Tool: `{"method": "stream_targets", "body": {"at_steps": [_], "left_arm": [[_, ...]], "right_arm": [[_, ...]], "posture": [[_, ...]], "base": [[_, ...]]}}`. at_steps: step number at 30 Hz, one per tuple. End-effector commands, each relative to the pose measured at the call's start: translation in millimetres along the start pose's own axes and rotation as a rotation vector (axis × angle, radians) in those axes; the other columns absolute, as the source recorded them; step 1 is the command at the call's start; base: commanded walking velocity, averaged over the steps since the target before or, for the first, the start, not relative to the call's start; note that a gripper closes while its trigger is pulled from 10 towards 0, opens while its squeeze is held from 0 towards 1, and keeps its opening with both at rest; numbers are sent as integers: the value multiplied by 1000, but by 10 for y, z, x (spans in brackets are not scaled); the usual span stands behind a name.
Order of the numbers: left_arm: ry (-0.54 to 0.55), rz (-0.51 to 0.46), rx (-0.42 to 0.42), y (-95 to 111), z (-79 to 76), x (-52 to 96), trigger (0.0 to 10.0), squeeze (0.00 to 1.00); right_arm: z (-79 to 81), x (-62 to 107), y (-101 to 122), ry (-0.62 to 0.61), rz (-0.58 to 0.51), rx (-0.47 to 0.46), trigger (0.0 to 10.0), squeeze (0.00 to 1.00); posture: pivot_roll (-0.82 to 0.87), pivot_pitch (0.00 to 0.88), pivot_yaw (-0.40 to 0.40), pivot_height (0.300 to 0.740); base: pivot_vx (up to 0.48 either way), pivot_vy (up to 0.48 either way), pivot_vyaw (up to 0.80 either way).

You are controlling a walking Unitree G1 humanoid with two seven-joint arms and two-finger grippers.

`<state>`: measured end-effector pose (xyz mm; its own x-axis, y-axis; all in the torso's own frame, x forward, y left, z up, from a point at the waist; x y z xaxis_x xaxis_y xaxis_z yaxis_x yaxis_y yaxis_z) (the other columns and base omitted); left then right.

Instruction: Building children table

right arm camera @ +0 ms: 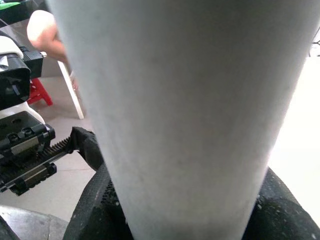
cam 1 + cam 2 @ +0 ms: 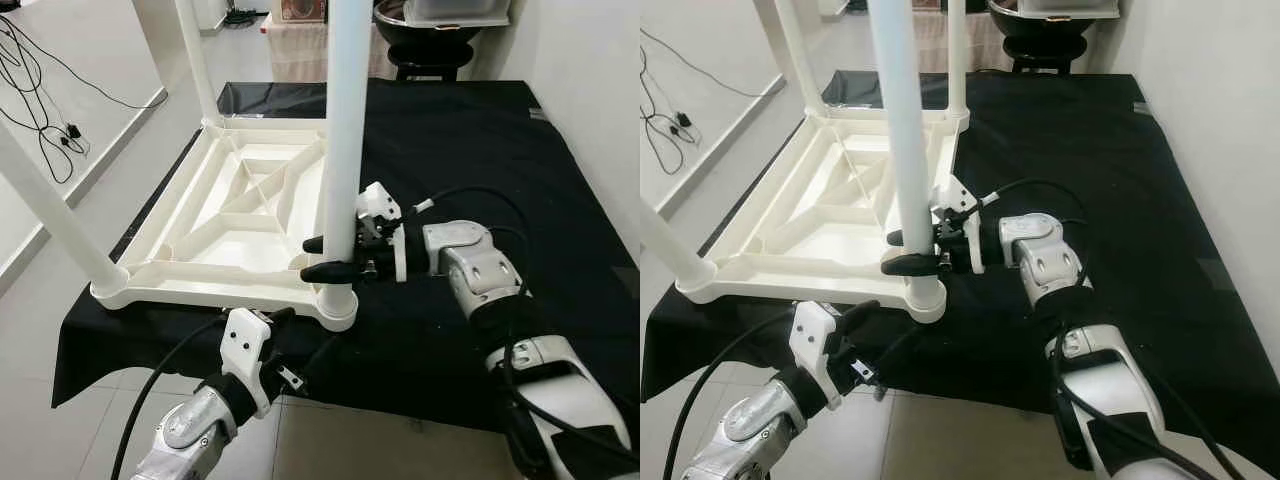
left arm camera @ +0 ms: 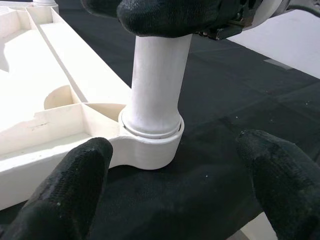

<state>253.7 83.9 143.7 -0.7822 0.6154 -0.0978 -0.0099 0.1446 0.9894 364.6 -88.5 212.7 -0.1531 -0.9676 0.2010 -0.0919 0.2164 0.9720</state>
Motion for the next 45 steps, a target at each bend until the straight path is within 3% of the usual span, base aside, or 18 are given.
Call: {"method": "stream_targets", "body": {"at_steps": [1, 4, 5, 6, 7, 8, 9, 11, 12, 13, 16, 20, 21, 23, 24, 35, 44, 45], "left_arm": [[8, 10, 0, -22, -4, 25, 10000, 0], [7, 10, 1, -22, -6, 30, 10000, 0], [7, 13, -1, -31, -2, 45, 10000, 0], [7, 13, -1, -31, -2, 45, 10000, 0], [7, 15, -3, -38, 2, 55, 10000, 0], [7, 15, -3, -38, 2, 55, 10000, 0], [8, 17, -7, -28, 16, 54, 10000, 0], [8, 17, -7, -28, 16, 54, 10000, 0], [11, 21, -13, -38, 39, 62, 10000, 0], [9, 23, -8, -39, 71, 49, 10000, 0], [-11, 33, -15, -57, 96, 11, 10000, 0], [-16, 35, -17, -61, 100, -1, 10000, 0], [2, 29, -22, -57, 122, -3, 10000, 0], [18, 23, -25, -51, 142, -3, 10000, 0], [27, 19, -26, -46, 155, -2, 10000, 0], [20, 11, -30, -30, 151, -32, 10000, 0], [69, 8, -56, -3, 209, -27, 10000, 0], [99, 18, -80, -3, 247, -14, 10000, 0]], "right_arm": [[-12, 73, -133, -72, -30, -44, 0, 0], [-51, 142, -246, -205, -6, -67, 0, 0], [-100, 209, -524, -572, 49, -166, 0, 0], [-100, 209, -524, -572, 49, -166, 0, 0], [-91, 259, -667, -764, 85, -227, 0, 0], [-91, 259, -667, -764, 85, -227, 0, 0], [271, 184, -902, -855, 157, -311, 0, 0], [271, 184, -902, -855, 157, -311, 0, 0], [547, 113, -986, -894, 197, -332, 0, 0], [568, 64, -930, -899, 178, -321, 0, 0], [410, -106, -845, -848, 138, -275, 0, 0], [348, -151, -819, -839, 123, -270, 0, 0], [337, -223, -794, -835, 123, -273, 10000, 0], [325, -271, -755, -836, 111, -272, 10000, 0], [324, -274, -700, -854, 96, -275, 10000, 1000], [326, -183, -474, -789, -36, -251, 10000, 1000], [583, -53, -520, -735, -71, -249, 10000, 1000], [797, 98, -616, -695, -70, -273, 10000, 314]], "posture": [[54, 141, 19, 740], [50, 146, 15, 740], [58, 140, -3, 740], [58, 140, -3, 740], [58, 140, -3, 740], [58, 140, -3, 740], [74, 140, 14, 740], [74, 140, 14, 740], [39, 134, 41, 740], [37, 109, 50, 740], [50, 97, 43, 740], [51, 96, 42, 740], [61, 90, 42, 740], [59, 91, 40, 740], [59, 91, 40, 740], [24, 103, 37, 740], [-3, 117, 38, 740], [-11, 120, 45, 740]], "base": [[0, 0, 0], [0, 0, 0], [0, 0, 0], [0, 0, 0], [0, 0, 0], [0, 0, 0], [0, 0, 0], [0, 0, 0], [0, 0, 0], [0, 0, 0], [0, 0, 0], [0, 0, 0], [0, 0, 0], [0, 0, 0], [0, 0, 0], [0, 0, 0], [0, 0, 0], [0, 0, 0]]}}
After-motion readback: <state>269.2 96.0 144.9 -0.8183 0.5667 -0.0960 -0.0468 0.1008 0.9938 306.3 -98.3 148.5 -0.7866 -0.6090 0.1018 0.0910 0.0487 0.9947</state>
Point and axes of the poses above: a point about 5 cm out from each wrist's last joint towards the gripper, its own x axis pointing back from the gripper into the wrist, its own y axis along the axis of the wrist's last joint, z = x × y, the point moved 3 cm from there along -x, pointing out of the wrist towards the gripper, and after that the axes turned 2 degrees about x, right-handed, at the moved point
